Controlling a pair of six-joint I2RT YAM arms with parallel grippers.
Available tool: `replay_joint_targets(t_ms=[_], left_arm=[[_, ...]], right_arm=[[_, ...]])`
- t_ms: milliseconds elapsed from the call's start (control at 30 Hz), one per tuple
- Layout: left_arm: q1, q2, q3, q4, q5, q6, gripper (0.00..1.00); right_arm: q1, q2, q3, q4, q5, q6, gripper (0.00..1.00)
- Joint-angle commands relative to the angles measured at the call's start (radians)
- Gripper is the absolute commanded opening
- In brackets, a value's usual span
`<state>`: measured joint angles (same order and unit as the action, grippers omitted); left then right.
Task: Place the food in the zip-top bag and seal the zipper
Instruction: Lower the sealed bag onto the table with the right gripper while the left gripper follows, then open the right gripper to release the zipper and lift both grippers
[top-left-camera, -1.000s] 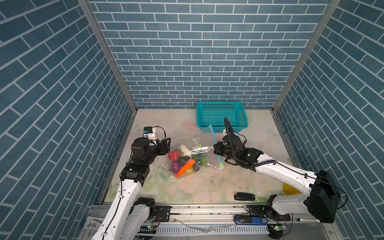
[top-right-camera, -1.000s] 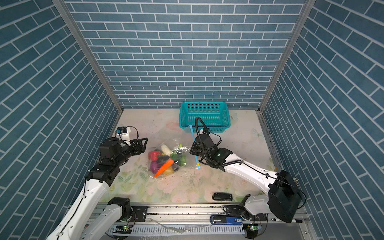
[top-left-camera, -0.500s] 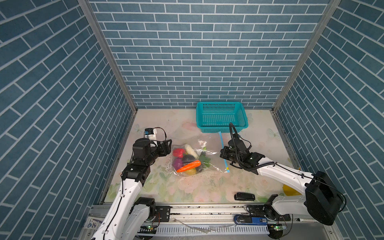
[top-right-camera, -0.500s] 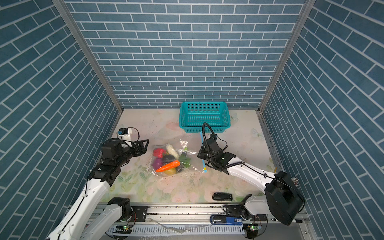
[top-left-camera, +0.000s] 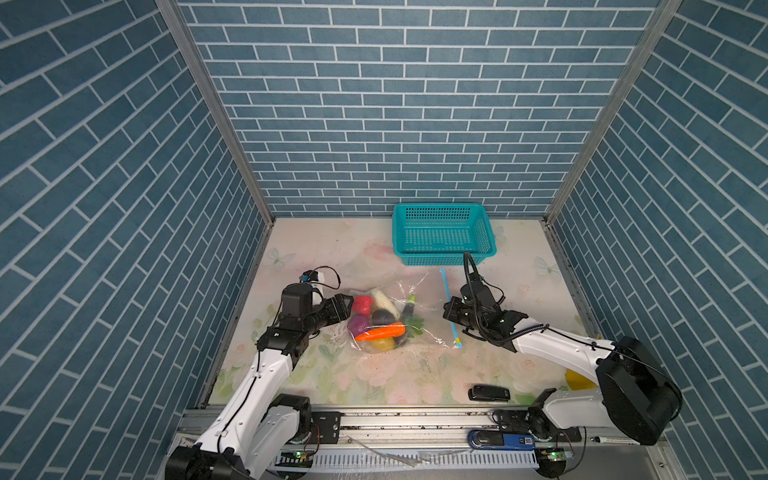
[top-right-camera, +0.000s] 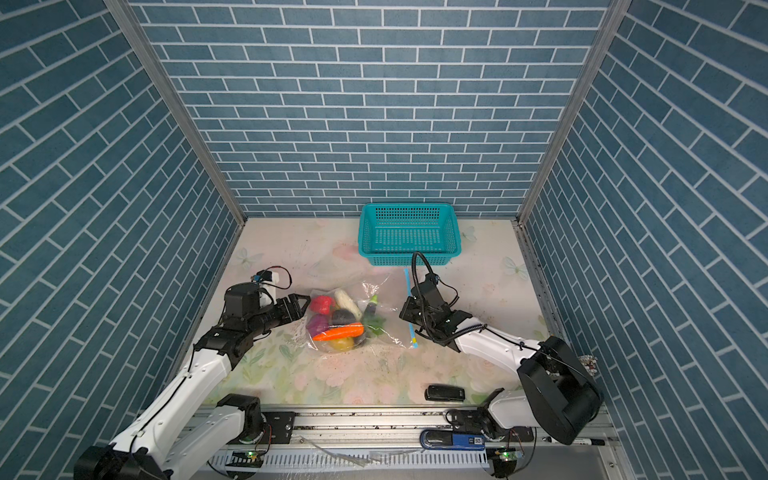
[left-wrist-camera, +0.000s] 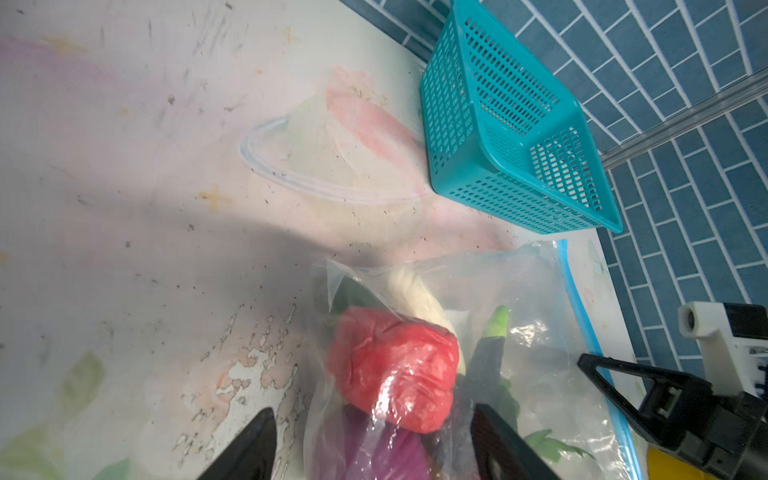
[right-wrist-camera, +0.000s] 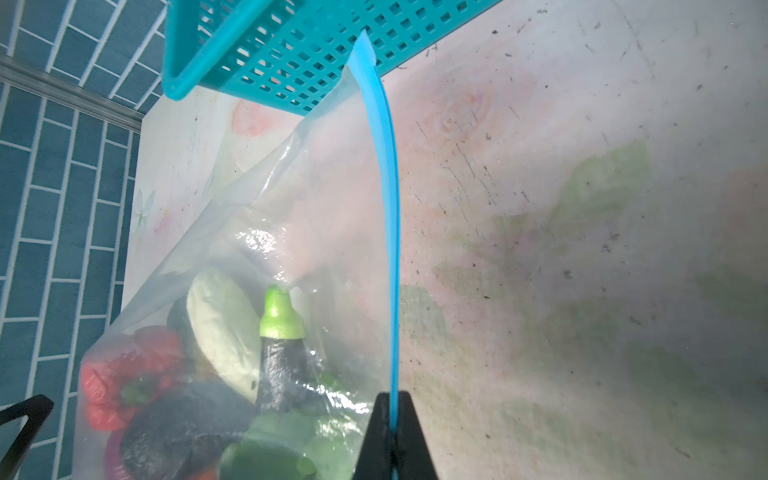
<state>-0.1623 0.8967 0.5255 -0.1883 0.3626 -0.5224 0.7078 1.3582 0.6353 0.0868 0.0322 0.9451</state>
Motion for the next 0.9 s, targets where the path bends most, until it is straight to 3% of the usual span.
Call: replay_joint_targets(t_ms=[0,767,867], left_arm=[[-0.015,-0.003,-0.014,0.045,0.007,-0.032,0.76],[-0.024,0.056,-0.025,0.096,-0.001,-0.039,0.75],[-0.023,0.054,-0.019,0.093,-0.001,-0.038,0.75]], right_arm=[[-0.02,0.022,-0.038,0.055,-0.017,0.005,0.0],[-0.097,0.128,-0.127,0.13,-0.036,-0.043,0.0],[-0.102,0.118,-0.124,0.105,-0.025,-0.052,0.05]])
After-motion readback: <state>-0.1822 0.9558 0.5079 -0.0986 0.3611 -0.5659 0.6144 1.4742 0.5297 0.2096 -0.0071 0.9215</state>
